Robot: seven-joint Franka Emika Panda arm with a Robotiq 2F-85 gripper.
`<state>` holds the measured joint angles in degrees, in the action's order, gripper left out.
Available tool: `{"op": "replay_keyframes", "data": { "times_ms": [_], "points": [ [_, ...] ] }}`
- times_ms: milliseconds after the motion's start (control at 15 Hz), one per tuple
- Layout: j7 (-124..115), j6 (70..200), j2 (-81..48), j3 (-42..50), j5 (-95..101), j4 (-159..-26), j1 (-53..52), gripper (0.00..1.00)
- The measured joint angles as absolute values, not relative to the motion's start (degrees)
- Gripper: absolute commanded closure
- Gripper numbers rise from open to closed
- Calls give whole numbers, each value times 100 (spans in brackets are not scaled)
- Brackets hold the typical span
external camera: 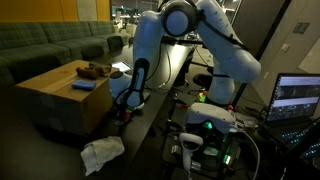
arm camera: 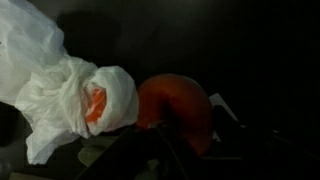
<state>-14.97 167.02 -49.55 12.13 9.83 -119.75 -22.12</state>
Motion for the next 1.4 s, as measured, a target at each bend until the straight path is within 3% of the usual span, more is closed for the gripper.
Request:
{"op": "replay_keyframes", "data": {
  "times_ms": [133,200,933,1400],
  "points": [
    [-1496,16702,-4955,1199,983,-11966,-2198,98],
    [-1496,16702,-4955,1199,983,-11965,-2194,100],
    [-1438,16697,-4930,1247,982,-11967,-2026,98],
    [-45,16488,-3818,-349,693,-12362,-349,98]
  ]
}}
